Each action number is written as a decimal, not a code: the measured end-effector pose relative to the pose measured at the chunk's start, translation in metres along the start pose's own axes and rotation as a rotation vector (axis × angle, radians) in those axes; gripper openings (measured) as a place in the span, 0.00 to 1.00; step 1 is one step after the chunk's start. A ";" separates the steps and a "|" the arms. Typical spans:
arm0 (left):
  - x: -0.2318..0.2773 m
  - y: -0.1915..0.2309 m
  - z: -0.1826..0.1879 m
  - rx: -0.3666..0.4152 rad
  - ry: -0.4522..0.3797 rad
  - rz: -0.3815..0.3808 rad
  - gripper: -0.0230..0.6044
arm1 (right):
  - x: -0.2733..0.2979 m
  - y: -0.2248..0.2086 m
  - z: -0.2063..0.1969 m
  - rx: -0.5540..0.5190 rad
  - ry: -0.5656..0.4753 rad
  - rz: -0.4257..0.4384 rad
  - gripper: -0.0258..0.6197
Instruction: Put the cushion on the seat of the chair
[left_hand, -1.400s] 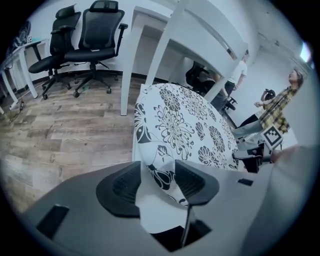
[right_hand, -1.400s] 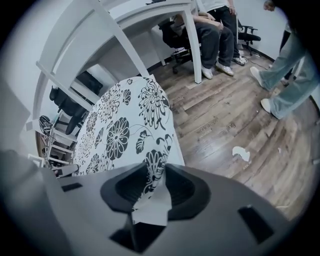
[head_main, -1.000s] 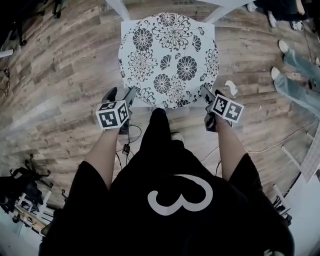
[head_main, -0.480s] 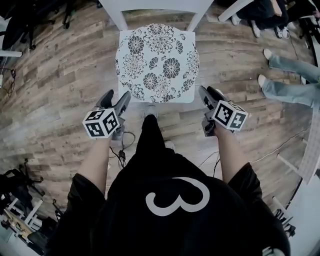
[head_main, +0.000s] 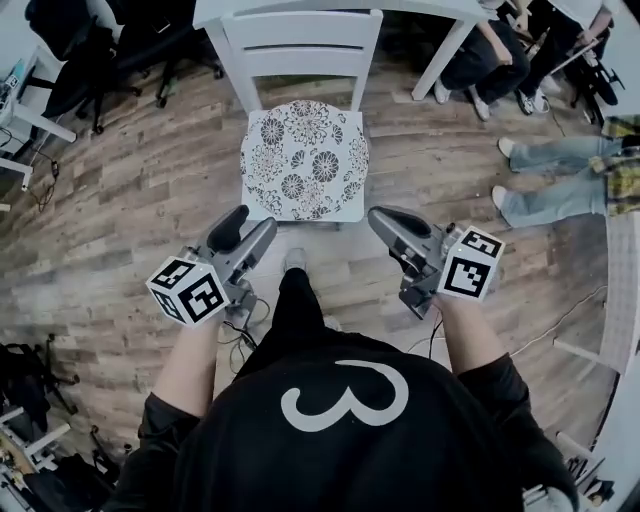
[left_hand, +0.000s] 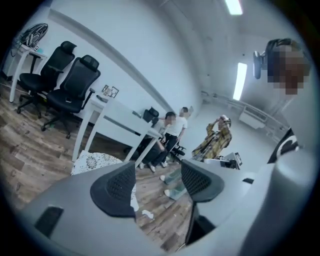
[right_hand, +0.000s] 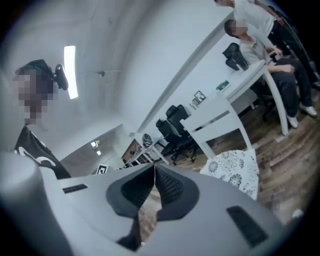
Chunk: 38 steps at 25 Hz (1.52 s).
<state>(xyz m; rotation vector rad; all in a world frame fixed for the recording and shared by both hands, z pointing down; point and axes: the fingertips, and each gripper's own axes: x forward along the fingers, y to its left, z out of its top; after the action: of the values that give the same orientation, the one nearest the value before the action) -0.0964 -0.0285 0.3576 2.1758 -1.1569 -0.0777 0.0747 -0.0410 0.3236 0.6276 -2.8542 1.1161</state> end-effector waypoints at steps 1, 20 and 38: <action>-0.009 -0.022 0.008 0.017 -0.019 -0.035 0.48 | -0.006 0.022 0.004 -0.032 -0.005 0.040 0.06; -0.103 -0.239 0.025 0.352 -0.031 -0.314 0.06 | -0.081 0.199 0.003 -0.356 0.058 0.251 0.05; -0.112 -0.259 0.019 0.363 -0.058 -0.342 0.06 | -0.086 0.203 -0.010 -0.338 0.037 0.232 0.05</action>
<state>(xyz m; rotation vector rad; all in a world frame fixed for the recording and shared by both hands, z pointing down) 0.0155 0.1467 0.1655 2.6950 -0.8685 -0.0843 0.0774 0.1320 0.1858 0.2591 -3.0353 0.6246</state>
